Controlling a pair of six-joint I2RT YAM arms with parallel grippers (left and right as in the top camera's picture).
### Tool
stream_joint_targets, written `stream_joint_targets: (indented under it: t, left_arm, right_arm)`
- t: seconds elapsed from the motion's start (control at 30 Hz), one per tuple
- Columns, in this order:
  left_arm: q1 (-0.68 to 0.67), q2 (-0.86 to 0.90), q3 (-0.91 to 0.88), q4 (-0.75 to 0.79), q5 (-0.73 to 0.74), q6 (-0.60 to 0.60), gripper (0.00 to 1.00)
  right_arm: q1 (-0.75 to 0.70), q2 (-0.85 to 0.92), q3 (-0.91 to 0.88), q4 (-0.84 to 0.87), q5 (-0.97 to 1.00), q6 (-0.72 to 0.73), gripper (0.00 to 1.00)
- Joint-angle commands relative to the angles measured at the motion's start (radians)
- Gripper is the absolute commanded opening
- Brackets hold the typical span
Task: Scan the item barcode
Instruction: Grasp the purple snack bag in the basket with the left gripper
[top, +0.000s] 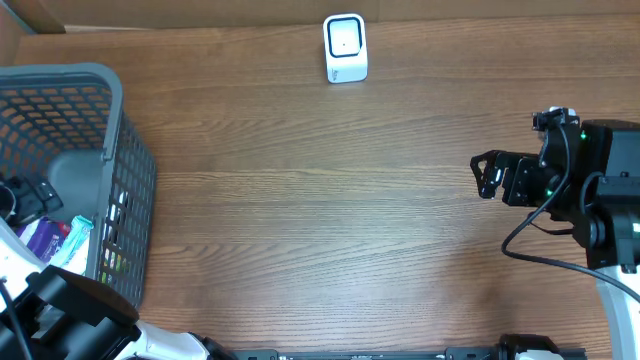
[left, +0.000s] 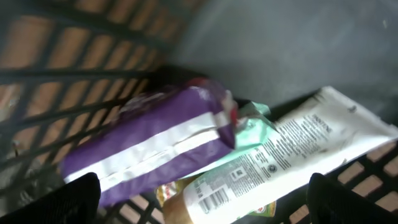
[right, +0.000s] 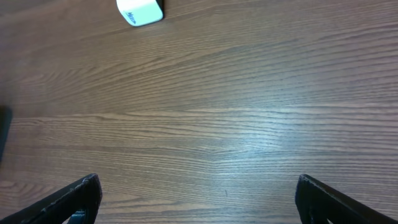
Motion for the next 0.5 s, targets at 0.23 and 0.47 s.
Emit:
stream_joint_targets:
  t: [0.23,0.47]
  left_arm:
    - [-0.002,-0.008,-0.121,0.142,0.0,0.253,1.0]
    - [-0.002,-0.005,-0.144,0.216,0.0,0.404,0.97]
  right_arm:
    - [0.004,0.074,0.024,-0.002,-0.01,-0.001,1.0]
    - [0.004,0.075,0.024,-0.01,-0.01,-0.001,1.0]
